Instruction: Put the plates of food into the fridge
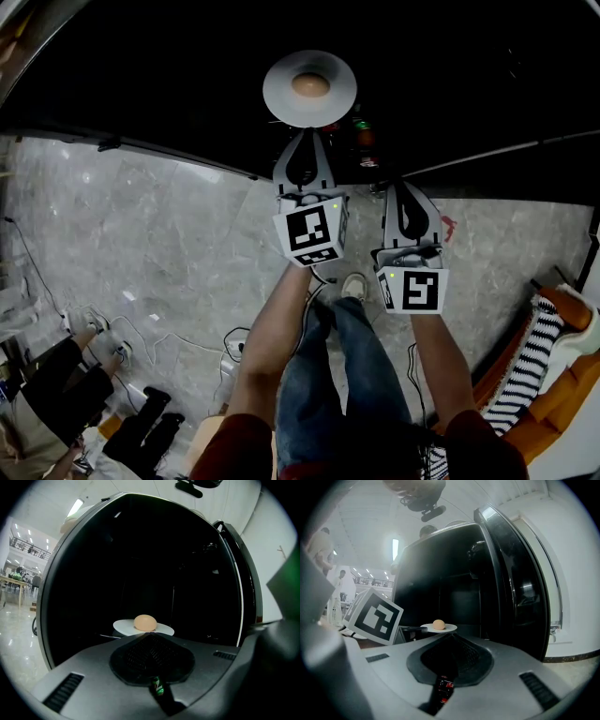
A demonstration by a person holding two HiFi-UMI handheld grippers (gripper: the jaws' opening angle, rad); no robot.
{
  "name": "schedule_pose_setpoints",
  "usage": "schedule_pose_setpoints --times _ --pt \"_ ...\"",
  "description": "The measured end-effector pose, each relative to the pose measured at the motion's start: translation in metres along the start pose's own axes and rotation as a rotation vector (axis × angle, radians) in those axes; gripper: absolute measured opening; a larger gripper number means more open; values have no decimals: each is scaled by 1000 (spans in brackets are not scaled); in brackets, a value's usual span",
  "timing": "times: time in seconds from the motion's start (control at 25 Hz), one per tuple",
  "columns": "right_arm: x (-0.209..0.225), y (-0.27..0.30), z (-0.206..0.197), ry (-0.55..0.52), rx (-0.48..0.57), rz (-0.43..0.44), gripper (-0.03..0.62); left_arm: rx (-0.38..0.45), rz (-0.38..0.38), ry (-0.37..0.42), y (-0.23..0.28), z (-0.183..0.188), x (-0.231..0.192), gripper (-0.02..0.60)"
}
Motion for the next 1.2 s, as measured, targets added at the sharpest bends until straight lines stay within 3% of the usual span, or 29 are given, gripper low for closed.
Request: schedule_pose_setpoints --times 1.2 --pt "5 2 1 -4 -4 5 11 -18 10 17 22 -3 -1 6"
Point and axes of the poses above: the fingertips, and each gripper's own axes: y forward along the fingers, x to its right, z out of its top, the point moved 2 cm from there along -y, backward along the fingers, and after that the axes turned 15 degrees about x, right-handed, at the moved point
